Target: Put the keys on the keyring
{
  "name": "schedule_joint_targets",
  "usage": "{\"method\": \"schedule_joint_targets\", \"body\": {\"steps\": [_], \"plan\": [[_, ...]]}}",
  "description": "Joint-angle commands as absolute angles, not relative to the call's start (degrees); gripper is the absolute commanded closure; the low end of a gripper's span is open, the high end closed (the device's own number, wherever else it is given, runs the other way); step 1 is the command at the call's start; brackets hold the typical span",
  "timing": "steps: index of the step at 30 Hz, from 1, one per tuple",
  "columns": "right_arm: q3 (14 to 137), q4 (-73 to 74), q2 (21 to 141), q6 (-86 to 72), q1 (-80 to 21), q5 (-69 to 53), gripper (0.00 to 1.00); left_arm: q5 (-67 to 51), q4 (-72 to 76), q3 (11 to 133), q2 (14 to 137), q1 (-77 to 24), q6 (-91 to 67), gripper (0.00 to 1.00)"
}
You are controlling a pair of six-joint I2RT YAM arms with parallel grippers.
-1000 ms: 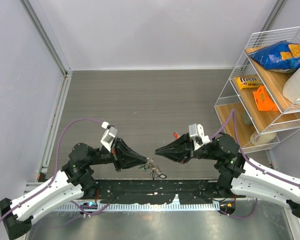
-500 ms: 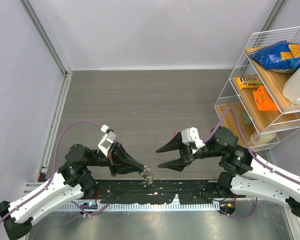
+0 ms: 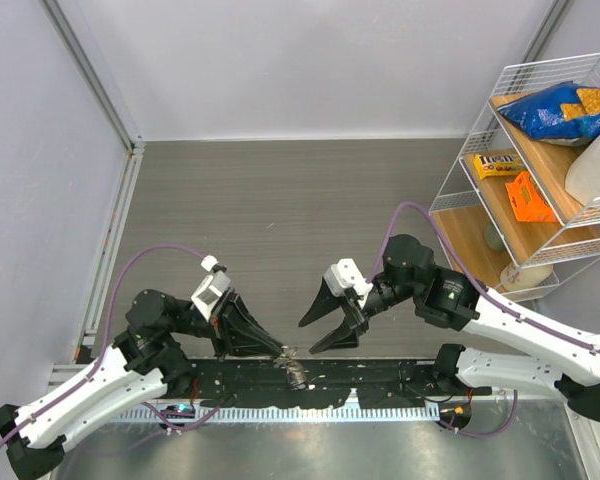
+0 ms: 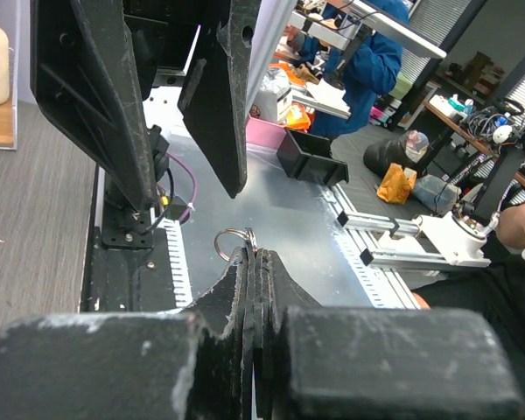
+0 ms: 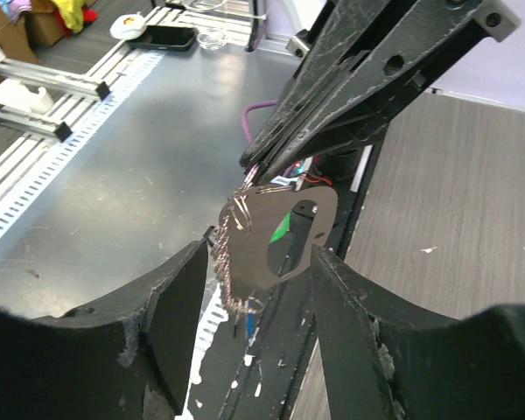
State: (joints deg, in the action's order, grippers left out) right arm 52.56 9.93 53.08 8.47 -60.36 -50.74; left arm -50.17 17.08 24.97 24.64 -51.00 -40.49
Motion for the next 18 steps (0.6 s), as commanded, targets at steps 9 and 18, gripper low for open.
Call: {"method": "schedule_joint_targets", "body": {"steps": [9,18], "plan": [[54.58,3.17,57.04,4.31,-61.61,-57.74,0.44,-51.06,19.16,27.86,24.17,-51.24,-41.4,1.0],[55.28,1.93,59.68,4.04,-63.37,-57.57,0.48,-50.71,18.9,28.21,24.17,-51.24,-41.31,1.0]]}}
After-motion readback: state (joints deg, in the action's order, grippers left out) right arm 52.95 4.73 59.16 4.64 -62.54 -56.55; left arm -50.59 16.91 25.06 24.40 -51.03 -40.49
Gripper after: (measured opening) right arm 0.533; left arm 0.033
